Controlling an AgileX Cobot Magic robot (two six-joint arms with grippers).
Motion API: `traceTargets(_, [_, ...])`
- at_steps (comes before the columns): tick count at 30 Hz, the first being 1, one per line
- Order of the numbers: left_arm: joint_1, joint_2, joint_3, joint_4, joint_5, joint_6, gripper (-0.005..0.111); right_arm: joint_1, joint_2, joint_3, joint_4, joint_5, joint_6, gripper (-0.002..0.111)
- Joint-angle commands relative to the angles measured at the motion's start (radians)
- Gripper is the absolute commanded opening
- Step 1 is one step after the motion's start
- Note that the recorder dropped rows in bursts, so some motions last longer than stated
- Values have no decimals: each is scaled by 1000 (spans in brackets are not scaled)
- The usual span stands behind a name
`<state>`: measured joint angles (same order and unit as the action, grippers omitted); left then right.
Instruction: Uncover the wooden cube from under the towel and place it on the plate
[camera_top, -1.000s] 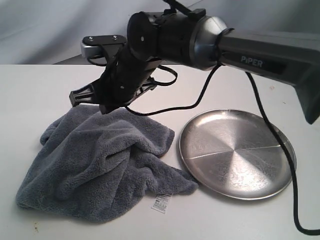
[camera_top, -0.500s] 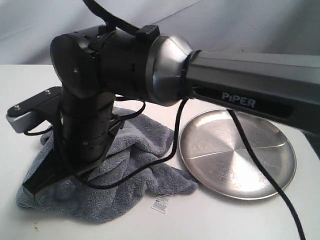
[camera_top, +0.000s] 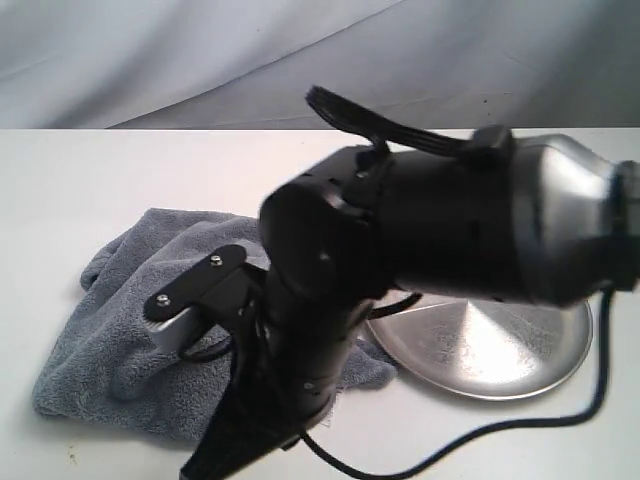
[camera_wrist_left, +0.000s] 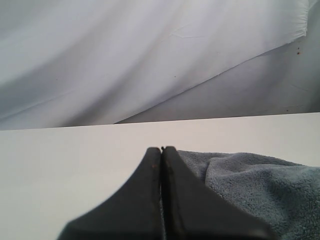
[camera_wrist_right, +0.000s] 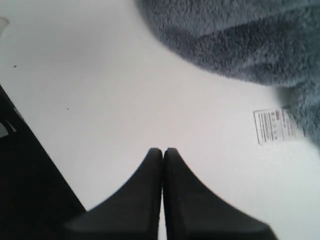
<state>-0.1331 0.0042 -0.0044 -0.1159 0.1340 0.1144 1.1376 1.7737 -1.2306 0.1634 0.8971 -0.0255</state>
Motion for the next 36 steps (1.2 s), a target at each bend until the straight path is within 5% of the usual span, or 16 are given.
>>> traceTargets(1, [-5, -4, 4, -2, -2, -3, 0, 0, -94, 140, -79, -83, 88, 0])
traceTargets(8, [-5, -4, 4, -2, -2, -3, 0, -14, -167, 266, -200, -157, 243, 0])
traceTargets(26, [-5, -4, 4, -2, -2, -3, 0, -341, -182, 350, -124, -440, 258, 0])
traceTargets(36, [-5, -4, 4, -2, -2, -3, 0, -360, -140, 294, -106, -538, 254, 0])
